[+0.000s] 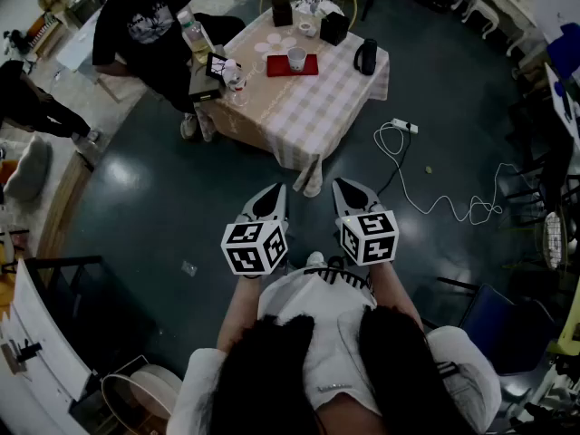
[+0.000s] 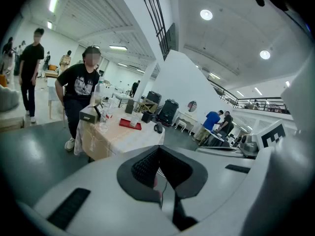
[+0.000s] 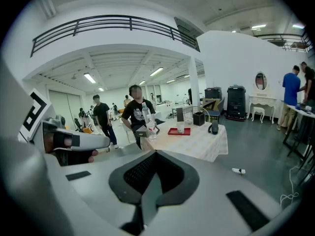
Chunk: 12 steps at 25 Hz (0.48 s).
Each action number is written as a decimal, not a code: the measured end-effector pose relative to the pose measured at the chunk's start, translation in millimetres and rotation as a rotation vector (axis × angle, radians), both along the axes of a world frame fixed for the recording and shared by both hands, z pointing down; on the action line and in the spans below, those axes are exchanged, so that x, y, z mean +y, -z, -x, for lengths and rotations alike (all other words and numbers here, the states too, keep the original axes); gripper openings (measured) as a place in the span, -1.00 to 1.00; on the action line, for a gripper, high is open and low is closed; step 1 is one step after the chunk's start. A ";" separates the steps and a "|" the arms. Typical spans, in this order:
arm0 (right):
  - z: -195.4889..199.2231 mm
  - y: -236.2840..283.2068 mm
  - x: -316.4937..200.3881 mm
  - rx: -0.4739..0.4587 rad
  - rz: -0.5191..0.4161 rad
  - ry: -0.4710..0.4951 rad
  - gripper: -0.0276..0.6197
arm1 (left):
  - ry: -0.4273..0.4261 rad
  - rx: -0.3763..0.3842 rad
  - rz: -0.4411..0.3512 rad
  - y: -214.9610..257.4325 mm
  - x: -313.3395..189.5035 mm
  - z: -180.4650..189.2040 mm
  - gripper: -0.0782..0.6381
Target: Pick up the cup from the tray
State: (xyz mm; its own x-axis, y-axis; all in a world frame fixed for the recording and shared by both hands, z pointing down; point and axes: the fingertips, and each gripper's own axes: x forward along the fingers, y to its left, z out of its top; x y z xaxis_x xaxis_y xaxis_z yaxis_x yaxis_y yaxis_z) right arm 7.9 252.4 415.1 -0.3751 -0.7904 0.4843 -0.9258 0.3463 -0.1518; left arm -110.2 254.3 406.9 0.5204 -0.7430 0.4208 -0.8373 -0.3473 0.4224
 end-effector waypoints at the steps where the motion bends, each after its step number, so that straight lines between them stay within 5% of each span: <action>1: -0.3 -0.1 0.6 0.003 0.001 0.000 -0.90 | -0.001 -0.002 0.000 0.1 0.4 -0.4 -0.76; 12: -7.1 -1.1 3.7 0.002 0.002 0.015 -0.90 | 0.003 -0.008 0.004 0.3 2.5 -11.1 -0.76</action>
State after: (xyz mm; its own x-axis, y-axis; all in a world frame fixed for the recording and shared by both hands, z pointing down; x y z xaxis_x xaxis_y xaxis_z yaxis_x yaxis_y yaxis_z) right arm 14.9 256.1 416.1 -0.3858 -0.7837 0.4868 -0.9208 0.3595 -0.1510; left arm -99.1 256.8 406.6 0.5145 -0.7429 0.4281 -0.8418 -0.3428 0.4169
